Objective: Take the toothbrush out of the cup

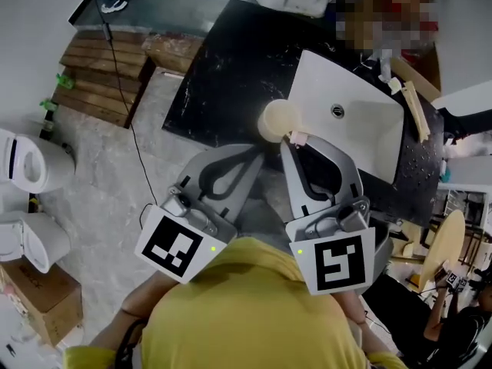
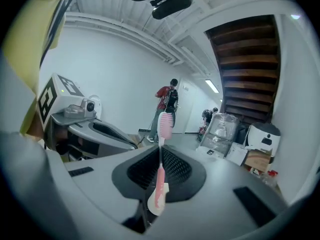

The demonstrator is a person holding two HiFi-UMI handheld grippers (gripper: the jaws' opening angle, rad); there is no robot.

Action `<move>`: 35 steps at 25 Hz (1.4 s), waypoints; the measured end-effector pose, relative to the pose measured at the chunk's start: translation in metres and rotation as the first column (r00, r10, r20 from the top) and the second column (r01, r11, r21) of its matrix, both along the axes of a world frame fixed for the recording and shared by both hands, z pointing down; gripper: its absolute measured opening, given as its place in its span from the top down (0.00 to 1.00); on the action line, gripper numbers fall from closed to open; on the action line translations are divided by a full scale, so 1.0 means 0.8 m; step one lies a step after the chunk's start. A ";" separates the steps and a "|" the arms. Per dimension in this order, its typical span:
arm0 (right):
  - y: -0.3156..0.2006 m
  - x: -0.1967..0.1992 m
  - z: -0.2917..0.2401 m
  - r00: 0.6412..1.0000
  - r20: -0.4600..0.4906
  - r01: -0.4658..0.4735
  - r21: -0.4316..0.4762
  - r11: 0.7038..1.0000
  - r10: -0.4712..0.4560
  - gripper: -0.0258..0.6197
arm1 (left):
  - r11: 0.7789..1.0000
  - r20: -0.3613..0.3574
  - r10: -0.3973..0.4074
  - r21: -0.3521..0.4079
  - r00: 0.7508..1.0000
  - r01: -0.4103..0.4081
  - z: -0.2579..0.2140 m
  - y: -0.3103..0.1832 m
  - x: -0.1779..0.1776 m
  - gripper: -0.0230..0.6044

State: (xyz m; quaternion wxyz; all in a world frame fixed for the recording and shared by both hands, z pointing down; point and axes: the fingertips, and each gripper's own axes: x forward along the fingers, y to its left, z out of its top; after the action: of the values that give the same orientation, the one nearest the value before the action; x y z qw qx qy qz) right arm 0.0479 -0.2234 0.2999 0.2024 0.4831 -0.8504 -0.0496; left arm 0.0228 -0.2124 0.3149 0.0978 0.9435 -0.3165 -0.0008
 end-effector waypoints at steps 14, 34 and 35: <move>0.106 0.009 -0.039 0.985 0.103 -0.149 0.076 0.986 0.140 0.91 | 0.985 -0.014 0.143 0.100 0.990 -0.141 -0.039 0.095 0.010 0.95; 0.129 0.046 -0.046 0.970 0.236 -0.076 0.046 0.996 0.063 0.91 | 0.985 0.019 0.141 0.098 0.990 -0.142 -0.051 0.113 0.055 0.95; 0.129 0.047 -0.046 0.968 0.242 -0.073 0.047 0.996 0.060 0.91 | 0.985 0.022 0.140 0.098 0.990 -0.142 -0.051 0.113 0.056 0.95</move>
State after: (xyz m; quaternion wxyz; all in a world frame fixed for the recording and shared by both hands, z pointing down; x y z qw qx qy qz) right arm 0.0857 -0.1200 0.2632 0.0859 0.5192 -0.8503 -0.0073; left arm 0.0674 -0.1223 0.2741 0.0480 0.9673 -0.2491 -0.0025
